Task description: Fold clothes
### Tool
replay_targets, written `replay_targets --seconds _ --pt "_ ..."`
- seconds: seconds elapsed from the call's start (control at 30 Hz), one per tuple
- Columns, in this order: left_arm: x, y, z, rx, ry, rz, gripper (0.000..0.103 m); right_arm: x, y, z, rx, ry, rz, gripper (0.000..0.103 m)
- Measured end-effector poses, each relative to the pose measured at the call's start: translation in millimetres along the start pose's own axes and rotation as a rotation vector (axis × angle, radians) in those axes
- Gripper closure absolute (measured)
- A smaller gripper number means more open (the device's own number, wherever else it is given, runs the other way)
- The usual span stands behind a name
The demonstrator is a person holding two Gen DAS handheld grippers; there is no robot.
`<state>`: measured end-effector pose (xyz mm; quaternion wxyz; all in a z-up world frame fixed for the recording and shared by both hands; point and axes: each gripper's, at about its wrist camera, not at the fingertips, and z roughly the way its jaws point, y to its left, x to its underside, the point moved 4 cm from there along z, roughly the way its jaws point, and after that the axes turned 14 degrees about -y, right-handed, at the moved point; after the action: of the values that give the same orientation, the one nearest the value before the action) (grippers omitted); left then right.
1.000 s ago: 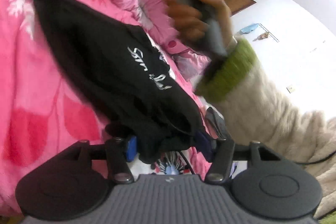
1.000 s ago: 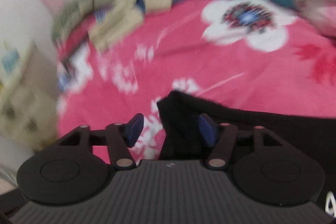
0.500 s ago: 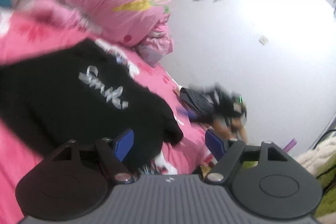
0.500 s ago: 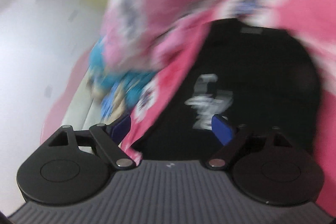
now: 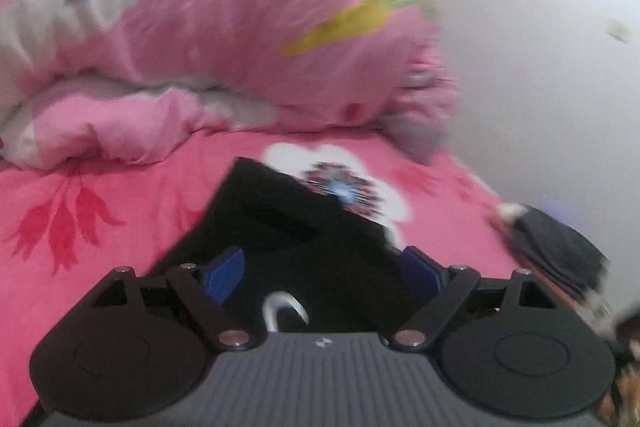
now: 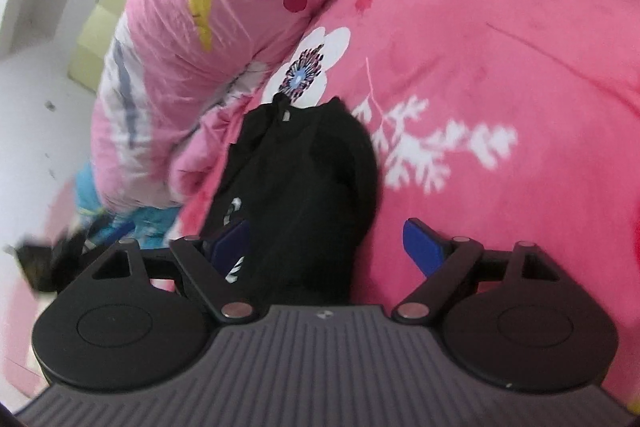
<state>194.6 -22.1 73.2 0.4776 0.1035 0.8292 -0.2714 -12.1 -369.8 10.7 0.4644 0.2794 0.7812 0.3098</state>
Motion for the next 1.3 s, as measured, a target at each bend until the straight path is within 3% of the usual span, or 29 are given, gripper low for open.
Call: replay_targets --seconds 0.17,0.23,0.4,0.57,0.63,0.67,0.73,0.8,0.87,0.93,1.07,1.3 --pt "-7.3 25.4 108.0 0.025 0.152 -0.104 0.015 -11.0 -7.4 33.2 0.023 0.027 -0.054 0.019" --pt "-10.9 34.1 140.9 -0.008 0.163 -0.108 0.015 -12.3 -7.2 45.0 0.028 0.033 -0.075 0.019" --pt "-15.7 51.1 203.3 -0.107 0.159 -0.012 0.015 -19.3 -5.3 67.1 0.023 0.021 -0.103 0.019" --pt "-6.1 43.5 225.7 -0.12 0.132 0.136 0.016 -21.9 -1.1 83.2 0.02 0.018 -0.156 0.019" --pt "0.4 37.8 228.1 -0.146 0.119 0.217 0.029 -20.7 1.5 86.4 0.023 0.016 -0.184 0.023" --pt "3.6 35.1 228.4 -0.164 0.109 0.267 0.033 -19.9 3.0 87.5 0.026 0.015 -0.2 0.033" --pt "7.5 29.6 224.8 -0.163 0.089 0.319 0.057 -17.7 7.5 90.2 0.035 0.017 -0.235 0.045" --pt "5.7 26.2 220.8 -0.16 0.084 0.31 0.079 -14.1 11.8 91.5 0.043 0.02 -0.274 0.065" --pt "1.5 24.4 216.4 -0.163 0.082 0.283 0.093 -10.3 15.9 91.4 0.05 0.022 -0.306 0.088" --pt "-5.7 22.4 207.6 -0.166 0.058 0.255 0.094 -7.8 20.7 88.9 0.052 0.01 -0.331 0.096" --pt "-28.8 10.0 161.7 -0.127 -0.038 0.194 0.094 -7.3 39.3 76.4 0.062 -0.058 -0.411 0.099" --pt "-81.4 -15.0 4.7 -0.037 -0.27 0.137 0.094 -12.6 91.9 36.6 0.041 -0.212 -0.578 0.099"
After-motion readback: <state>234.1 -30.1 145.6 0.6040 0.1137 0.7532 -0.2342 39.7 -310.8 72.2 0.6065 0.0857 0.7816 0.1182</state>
